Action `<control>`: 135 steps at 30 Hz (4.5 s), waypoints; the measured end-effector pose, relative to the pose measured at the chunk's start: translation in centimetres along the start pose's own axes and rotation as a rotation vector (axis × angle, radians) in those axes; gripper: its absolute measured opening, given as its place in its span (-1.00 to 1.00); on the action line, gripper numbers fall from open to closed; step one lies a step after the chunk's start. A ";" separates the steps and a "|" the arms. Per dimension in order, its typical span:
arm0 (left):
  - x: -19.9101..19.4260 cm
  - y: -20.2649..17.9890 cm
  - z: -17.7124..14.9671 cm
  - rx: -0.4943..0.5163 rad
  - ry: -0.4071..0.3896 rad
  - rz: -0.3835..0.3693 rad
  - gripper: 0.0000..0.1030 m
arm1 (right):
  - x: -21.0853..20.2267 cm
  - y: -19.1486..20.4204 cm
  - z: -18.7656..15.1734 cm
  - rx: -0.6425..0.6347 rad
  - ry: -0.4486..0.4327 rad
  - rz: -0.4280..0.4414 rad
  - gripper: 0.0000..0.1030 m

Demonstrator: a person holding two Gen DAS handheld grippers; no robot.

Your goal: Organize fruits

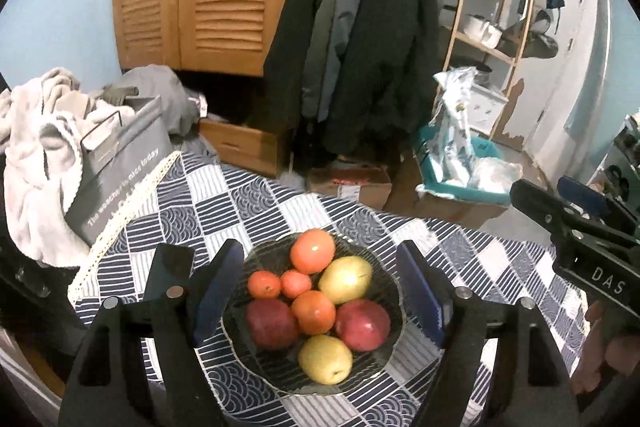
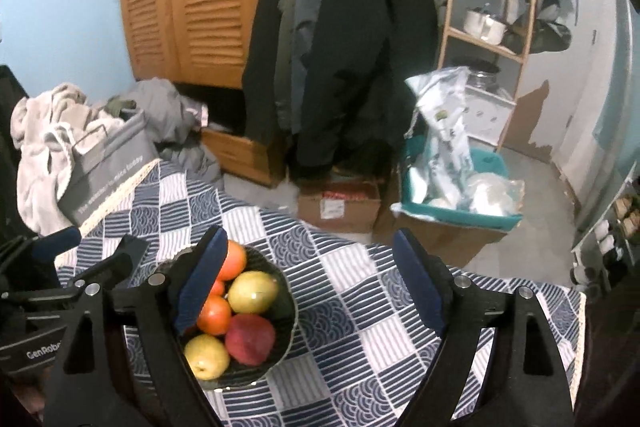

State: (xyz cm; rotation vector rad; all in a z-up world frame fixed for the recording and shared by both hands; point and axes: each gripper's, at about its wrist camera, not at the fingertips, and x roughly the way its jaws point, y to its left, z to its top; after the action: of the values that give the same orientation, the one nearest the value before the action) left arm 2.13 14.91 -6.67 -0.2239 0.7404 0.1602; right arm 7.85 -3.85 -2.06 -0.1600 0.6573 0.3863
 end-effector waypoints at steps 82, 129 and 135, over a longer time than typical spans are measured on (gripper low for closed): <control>-6.1 -8.0 1.5 0.117 -0.149 -0.013 0.98 | -10.0 -12.5 -4.1 0.133 -0.142 -0.178 0.65; -7.2 -9.1 1.5 0.142 -0.187 0.034 0.98 | -10.3 -12.8 -4.1 0.130 -0.141 -0.181 0.66; -7.0 -9.0 1.5 0.138 -0.176 0.030 0.98 | -10.2 -12.8 -4.1 0.128 -0.140 -0.180 0.66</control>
State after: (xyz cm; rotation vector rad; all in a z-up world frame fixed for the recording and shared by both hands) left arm 0.00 6.12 0.52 -0.0665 0.5775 0.1543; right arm 3.19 -19.69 1.39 -0.0683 0.5232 0.1798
